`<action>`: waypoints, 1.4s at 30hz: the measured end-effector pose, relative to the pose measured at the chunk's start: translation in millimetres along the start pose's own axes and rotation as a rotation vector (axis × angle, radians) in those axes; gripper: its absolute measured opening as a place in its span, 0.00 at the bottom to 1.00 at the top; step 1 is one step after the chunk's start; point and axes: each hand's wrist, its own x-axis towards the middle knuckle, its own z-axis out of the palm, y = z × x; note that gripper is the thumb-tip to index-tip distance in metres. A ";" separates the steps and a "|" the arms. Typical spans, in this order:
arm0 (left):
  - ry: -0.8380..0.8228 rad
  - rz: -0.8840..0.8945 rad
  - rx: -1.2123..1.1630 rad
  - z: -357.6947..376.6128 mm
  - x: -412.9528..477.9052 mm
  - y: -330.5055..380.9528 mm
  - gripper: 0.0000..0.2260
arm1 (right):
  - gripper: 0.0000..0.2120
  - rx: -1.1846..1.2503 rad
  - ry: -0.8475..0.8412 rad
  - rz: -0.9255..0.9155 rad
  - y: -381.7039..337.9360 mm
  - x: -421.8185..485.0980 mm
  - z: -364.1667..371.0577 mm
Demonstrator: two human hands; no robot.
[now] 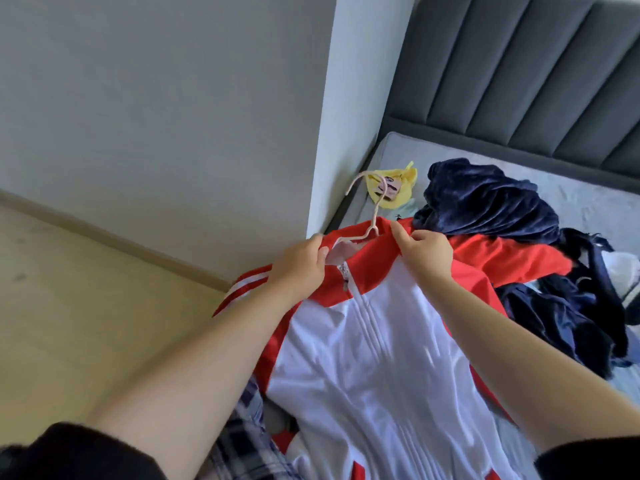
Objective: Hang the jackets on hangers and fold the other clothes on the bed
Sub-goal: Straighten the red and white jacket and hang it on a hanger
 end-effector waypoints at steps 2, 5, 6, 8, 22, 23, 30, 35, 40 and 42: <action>0.038 -0.011 0.033 -35.4 9.0 -0.1 0.12 | 0.29 0.047 0.007 0.000 -37.1 5.8 -2.7; 0.100 0.025 0.103 -98.3 22.0 1.7 0.13 | 0.29 0.133 0.043 -0.063 -103.0 13.4 -6.7; 0.131 0.043 0.118 -120.0 26.0 2.0 0.12 | 0.30 0.154 0.056 -0.100 -127.4 15.1 -7.7; 0.232 0.063 0.134 -165.9 32.9 2.6 0.10 | 0.30 0.191 0.080 -0.174 -175.6 19.0 -10.3; 0.844 0.112 0.136 -447.3 51.7 15.3 0.12 | 0.12 0.512 0.076 -0.647 -448.3 47.0 -51.3; 0.901 0.120 0.153 -458.5 51.5 13.2 0.10 | 0.12 0.509 0.042 -0.679 -460.4 48.0 -53.8; 0.908 0.167 0.429 -503.4 46.1 -21.0 0.08 | 0.24 0.259 -0.174 -0.681 -501.3 41.7 -21.2; 0.777 -0.380 0.577 -518.3 31.3 -56.4 0.16 | 0.24 0.402 -0.128 -0.514 -500.9 32.7 24.2; 0.703 -0.323 0.498 -518.1 21.4 -58.5 0.12 | 0.25 0.485 -0.199 -0.368 -508.7 6.5 62.9; 0.808 -0.198 0.462 -511.3 13.5 -55.2 0.16 | 0.24 0.550 -0.156 -0.335 -513.6 3.5 65.1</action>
